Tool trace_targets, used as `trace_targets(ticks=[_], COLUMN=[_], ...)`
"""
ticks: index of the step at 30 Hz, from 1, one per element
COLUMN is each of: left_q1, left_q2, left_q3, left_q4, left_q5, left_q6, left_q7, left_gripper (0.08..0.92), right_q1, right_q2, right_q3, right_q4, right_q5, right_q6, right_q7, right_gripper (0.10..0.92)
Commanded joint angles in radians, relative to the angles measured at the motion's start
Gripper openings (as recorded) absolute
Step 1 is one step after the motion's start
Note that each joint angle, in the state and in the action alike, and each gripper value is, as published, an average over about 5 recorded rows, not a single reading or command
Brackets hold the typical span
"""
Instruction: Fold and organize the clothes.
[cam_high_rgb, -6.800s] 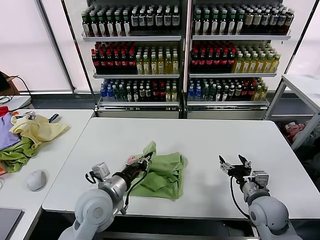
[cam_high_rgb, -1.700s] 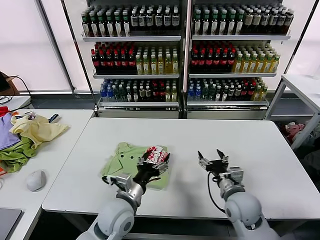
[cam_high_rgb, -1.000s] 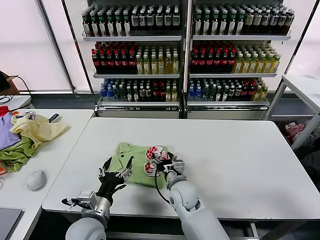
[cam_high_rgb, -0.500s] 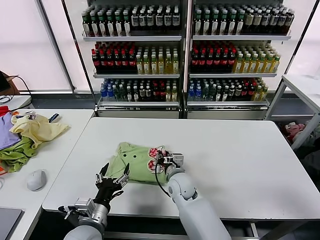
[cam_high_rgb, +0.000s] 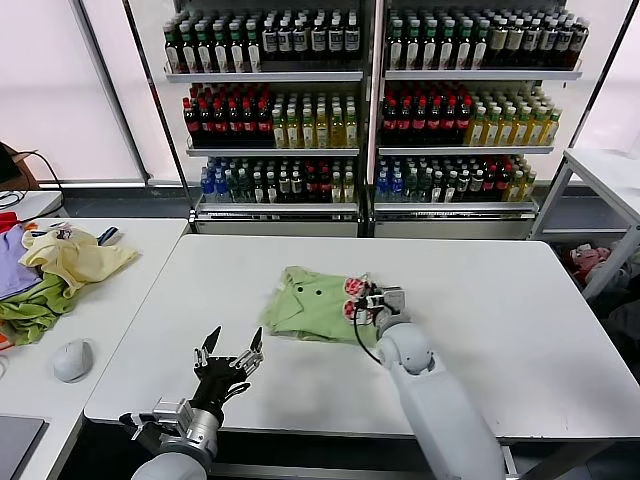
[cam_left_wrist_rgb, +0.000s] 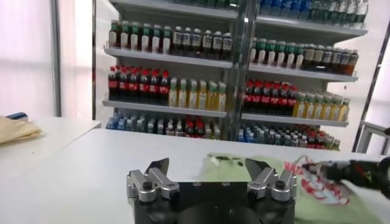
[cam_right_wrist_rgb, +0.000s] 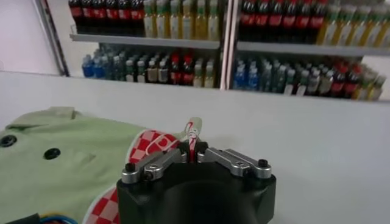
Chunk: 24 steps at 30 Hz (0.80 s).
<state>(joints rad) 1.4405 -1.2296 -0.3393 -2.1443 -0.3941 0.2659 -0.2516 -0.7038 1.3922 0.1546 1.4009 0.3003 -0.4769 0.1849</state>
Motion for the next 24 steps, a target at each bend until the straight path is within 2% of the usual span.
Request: trace_targets(ticks=[1, 5, 8, 14, 19, 24], left_q1=[-0.001, -0.013, -0.027, -0.052, -0.069, -0.081], left_q2=[-0.005, -0.007, -0.007, -0.006, 0.004, 0.010], left_q3=[0.009, 0.020, 0.031, 0.050, 0.055, 0.055], left_q4=[0.004, 0.011, 0.018, 0.030, 0.027, 0.016], left_q5=[0.007, 0.008, 0.008, 0.006, 0.007, 0.010], left_q6=[0.002, 0.006, 0.011, 0.014, 0.014, 0.014], left_q7=[0.003, 0.004, 0.006, 0.008, 0.015, 0.023], left_gripper=[0.823, 0.823, 0.823, 0.823, 0.823, 0.823], right_q1=[0.119, 0.070, 0.029, -0.087, -0.291, -0.547], right_q2=[-0.146, -0.163, -0.169, -0.188, -0.209, -0.224], right_q3=[0.039, 0.073, 0.111, 0.183, 0.283, 0.419], right_q4=[-0.191, -0.197, -0.170, 0.041, 0.305, 0.531], right_q5=[-0.308, -0.366, -0.369, -0.292, -0.095, -0.017], right_q6=[0.239, 0.292, 0.344, 0.416, 0.347, 0.299], right_q7=[-0.207, -0.195, -0.172, -0.108, -0.096, -0.144], right_gripper=[0.154, 0.154, 0.187, 0.352, 0.490, 0.637])
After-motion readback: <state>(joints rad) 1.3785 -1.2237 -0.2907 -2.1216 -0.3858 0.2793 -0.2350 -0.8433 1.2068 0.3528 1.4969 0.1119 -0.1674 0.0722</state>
